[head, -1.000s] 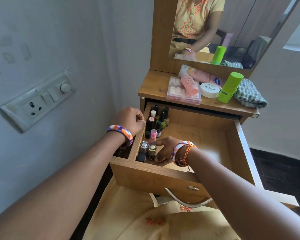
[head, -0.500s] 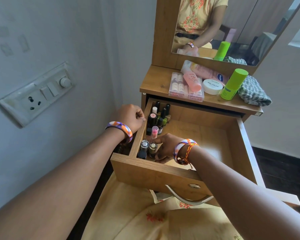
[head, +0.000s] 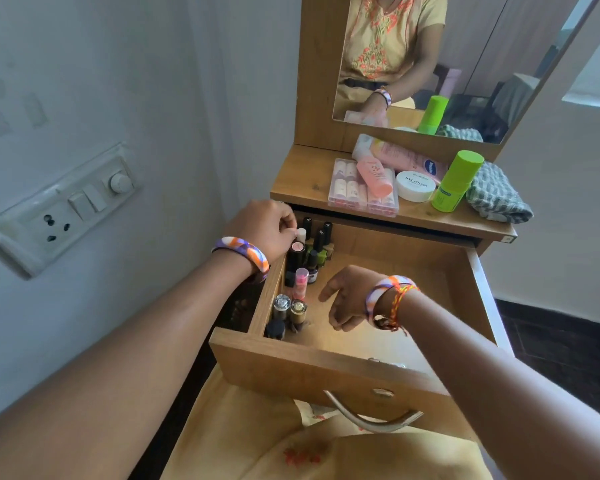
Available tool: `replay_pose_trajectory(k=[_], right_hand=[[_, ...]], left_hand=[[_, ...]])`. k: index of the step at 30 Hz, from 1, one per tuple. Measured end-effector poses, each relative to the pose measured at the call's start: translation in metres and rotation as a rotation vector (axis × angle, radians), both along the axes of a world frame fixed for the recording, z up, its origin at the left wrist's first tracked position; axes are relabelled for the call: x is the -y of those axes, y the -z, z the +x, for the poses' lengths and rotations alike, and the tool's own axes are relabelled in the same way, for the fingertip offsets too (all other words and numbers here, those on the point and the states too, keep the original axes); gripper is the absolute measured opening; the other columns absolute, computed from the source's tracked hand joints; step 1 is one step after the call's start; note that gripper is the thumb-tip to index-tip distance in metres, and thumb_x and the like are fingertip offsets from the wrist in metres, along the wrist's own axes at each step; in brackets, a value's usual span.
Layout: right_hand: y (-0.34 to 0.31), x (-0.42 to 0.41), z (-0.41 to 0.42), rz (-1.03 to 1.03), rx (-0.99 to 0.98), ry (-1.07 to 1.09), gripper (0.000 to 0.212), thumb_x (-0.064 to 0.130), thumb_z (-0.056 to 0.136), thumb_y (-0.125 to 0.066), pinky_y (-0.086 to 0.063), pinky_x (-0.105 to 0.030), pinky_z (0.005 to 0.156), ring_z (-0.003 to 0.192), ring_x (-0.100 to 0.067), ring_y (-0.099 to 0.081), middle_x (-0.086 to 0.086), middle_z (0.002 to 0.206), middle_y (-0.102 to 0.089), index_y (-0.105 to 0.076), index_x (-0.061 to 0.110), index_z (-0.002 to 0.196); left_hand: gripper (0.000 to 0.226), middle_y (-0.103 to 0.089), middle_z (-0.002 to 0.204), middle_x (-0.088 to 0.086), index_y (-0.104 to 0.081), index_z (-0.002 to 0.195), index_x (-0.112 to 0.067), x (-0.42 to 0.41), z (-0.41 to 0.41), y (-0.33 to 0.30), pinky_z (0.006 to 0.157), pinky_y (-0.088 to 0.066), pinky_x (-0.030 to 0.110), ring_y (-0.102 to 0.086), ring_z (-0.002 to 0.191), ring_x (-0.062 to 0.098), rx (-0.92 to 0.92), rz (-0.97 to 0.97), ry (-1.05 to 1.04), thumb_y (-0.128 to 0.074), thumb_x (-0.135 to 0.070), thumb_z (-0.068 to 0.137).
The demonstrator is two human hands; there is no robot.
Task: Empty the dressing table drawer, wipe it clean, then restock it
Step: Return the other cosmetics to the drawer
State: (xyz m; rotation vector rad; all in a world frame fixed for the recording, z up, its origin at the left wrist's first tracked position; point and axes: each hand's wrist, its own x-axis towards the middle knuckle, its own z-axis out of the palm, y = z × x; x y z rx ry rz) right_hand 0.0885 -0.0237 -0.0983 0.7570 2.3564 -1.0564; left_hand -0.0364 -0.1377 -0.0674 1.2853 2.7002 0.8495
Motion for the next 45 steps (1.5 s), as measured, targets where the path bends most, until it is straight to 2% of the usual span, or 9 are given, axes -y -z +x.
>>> replay_pose_trajectory(k=[7, 12, 15, 19, 23, 27, 32, 40, 45], right_hand=[[-0.073, -0.045, -0.007, 0.134, -0.275, 0.165, 0.023, 0.000, 0.078, -0.063, -0.055, -0.029, 0.060, 0.062, -0.021, -0.061, -0.012, 0.079, -0.068, -0.061, 0.020, 0.069], [-0.092, -0.078, -0.015, 0.482, -0.608, 0.355, 0.020, 0.010, 0.078, -0.066, -0.043, -0.017, 0.061, 0.074, -0.014, -0.055, -0.005, 0.080, -0.065, -0.071, 0.015, 0.096], [-0.087, -0.097, -0.020, 0.512, -0.694, 0.502, 0.025, 0.011, 0.078, -0.067, -0.039, -0.020, 0.074, 0.087, -0.018, -0.059, -0.009, 0.102, -0.069, -0.069, 0.011, 0.103], [-0.097, -0.104, -0.022, 0.675, -0.715, 0.387, 0.037, 0.012, 0.084, -0.058, -0.039, -0.029, 0.091, 0.115, -0.030, -0.052, -0.012, 0.120, -0.061, -0.060, 0.014, 0.121], [-0.124, -0.122, -0.010, 0.989, -0.515, 0.317, 0.048, 0.021, 0.084, -0.061, -0.035, -0.040, 0.098, 0.127, -0.033, -0.038, -0.010, 0.131, -0.051, -0.047, 0.026, 0.130], [-0.126, -0.149, 0.001, 0.881, -0.200, 0.330, 0.059, 0.025, 0.071, -0.077, -0.042, -0.037, 0.089, 0.120, -0.033, -0.049, -0.010, 0.126, -0.057, -0.054, 0.020, 0.124], [-0.116, -0.152, 0.018, 0.797, -0.355, 0.324, 0.040, 0.006, 0.074, -0.070, -0.041, -0.026, 0.073, 0.102, -0.031, -0.058, -0.012, 0.115, -0.061, -0.064, 0.017, 0.113], [-0.126, -0.124, 0.049, 0.715, -0.237, 0.192, 0.049, 0.027, 0.056, -0.083, -0.054, -0.033, 0.076, 0.085, -0.022, -0.059, -0.003, 0.099, -0.063, -0.066, 0.024, 0.102], [0.021, -0.232, 0.046, 0.770, -0.181, 0.120, 0.049, 0.048, 0.072, -0.065, -0.056, -0.022, 0.066, 0.116, -0.044, -0.050, -0.030, 0.128, -0.047, -0.064, 0.023, 0.115]], left_hand=[[0.021, -0.067, 0.103, 0.003, -0.067, 0.104, -0.012, -0.062, 0.002, -0.039, 0.075, -0.044, 0.022, -0.060, 0.089, 0.015, 0.046, 0.037, 0.136, -0.066, -0.018, 0.084], [0.033, -0.062, 0.116, 0.008, -0.062, 0.113, -0.010, -0.108, -0.004, -0.053, 0.081, -0.045, 0.027, -0.059, 0.102, 0.024, 0.082, -0.002, 0.114, -0.067, -0.023, 0.083], [0.014, -0.060, 0.099, 0.011, -0.060, 0.087, -0.010, -0.135, -0.011, -0.058, 0.078, -0.047, 0.032, -0.059, 0.096, 0.029, 0.177, -0.004, 0.030, -0.064, -0.024, 0.085], [0.042, -0.056, 0.122, 0.013, -0.051, 0.125, -0.005, -0.170, -0.022, -0.059, 0.085, -0.044, 0.033, -0.055, 0.113, 0.029, 0.169, 0.011, -0.041, -0.057, -0.027, 0.090], [0.045, -0.057, 0.126, 0.014, -0.054, 0.128, -0.012, -0.198, -0.019, -0.062, 0.097, -0.046, 0.038, -0.053, 0.118, 0.030, 0.000, 0.138, 0.050, -0.063, -0.019, 0.084], [0.035, -0.054, 0.131, 0.011, -0.062, 0.117, -0.011, -0.207, 0.002, -0.056, 0.090, -0.043, 0.024, -0.053, 0.117, 0.023, -0.139, 0.265, 0.178, -0.064, -0.015, 0.082], [0.024, -0.066, 0.100, 0.009, -0.069, 0.101, -0.006, -0.196, 0.030, -0.047, 0.071, -0.048, 0.022, -0.064, 0.082, 0.021, -0.142, 0.422, 0.332, -0.066, -0.005, 0.077], [0.061, -0.060, 0.086, -0.006, -0.062, 0.112, -0.015, -0.157, 0.068, -0.034, 0.061, -0.045, 0.011, -0.051, 0.066, -0.002, 0.251, 0.151, 0.397, -0.088, -0.025, 0.058], [0.044, -0.062, 0.081, -0.004, -0.067, 0.101, -0.012, -0.144, 0.092, -0.005, 0.062, -0.042, 0.013, -0.054, 0.070, 0.007, 0.313, -0.095, 0.434, -0.086, -0.021, 0.063]])
